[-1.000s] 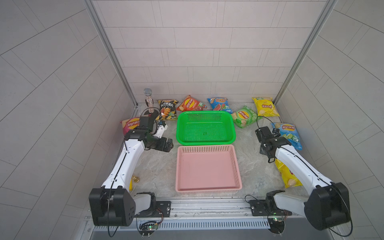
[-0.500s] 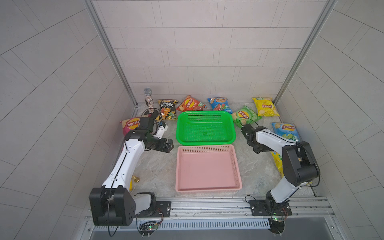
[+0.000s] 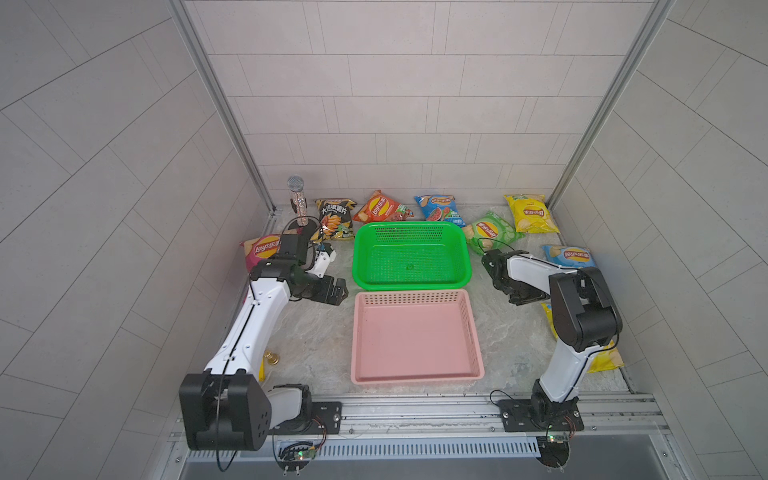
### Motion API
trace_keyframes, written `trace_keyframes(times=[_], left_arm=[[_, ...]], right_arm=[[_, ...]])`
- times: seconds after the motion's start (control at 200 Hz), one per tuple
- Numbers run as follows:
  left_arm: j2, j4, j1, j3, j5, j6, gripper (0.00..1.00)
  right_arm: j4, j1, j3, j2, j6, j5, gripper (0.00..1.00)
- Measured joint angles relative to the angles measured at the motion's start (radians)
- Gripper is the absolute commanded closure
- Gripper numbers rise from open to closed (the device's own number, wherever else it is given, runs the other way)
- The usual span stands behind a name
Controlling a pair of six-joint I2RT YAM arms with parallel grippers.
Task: Put the potato chips into the basket
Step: Pick up the potato chip from the corner of the board.
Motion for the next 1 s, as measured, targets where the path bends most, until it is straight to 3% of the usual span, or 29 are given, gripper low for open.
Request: trace_keyframes(times=[0.515, 0.58, 0.65, 0.826, 0.866, 0.951, 1.001], left_arm=[[0.013, 0.0, 0.0, 0.0, 0.01, 0.0, 0.0], [0.014, 0.0, 0.0, 0.0, 0.011, 0.0, 0.0], [0.018, 0.0, 0.0, 0.0, 0.012, 0.0, 0.0], [0.024, 0.0, 0.0, 0.0, 0.014, 0.0, 0.0], [0.024, 0.001, 0.0, 0.0, 0.014, -0.001, 0.0], [0.024, 0.002, 0.0, -0.002, 0.014, -0.001, 0.0], [0.024, 0.004, 0.0, -0.003, 0.014, 0.0, 0.0]], right_arm=[[-0.018, -0.051, 0.024, 0.066, -0.011, -0.006, 0.4], [-0.023, -0.056, 0.026, 0.069, -0.012, -0.007, 0.48], [-0.029, -0.062, 0.034, 0.079, -0.013, -0.009, 0.5], [-0.032, -0.062, 0.038, 0.089, -0.018, -0.011, 0.83], [-0.029, -0.062, 0.038, 0.088, -0.012, -0.01, 0.84], [-0.026, -0.062, 0.034, 0.081, -0.016, -0.013, 0.99], [-0.026, -0.059, 0.03, 0.074, -0.013, -0.01, 1.0]])
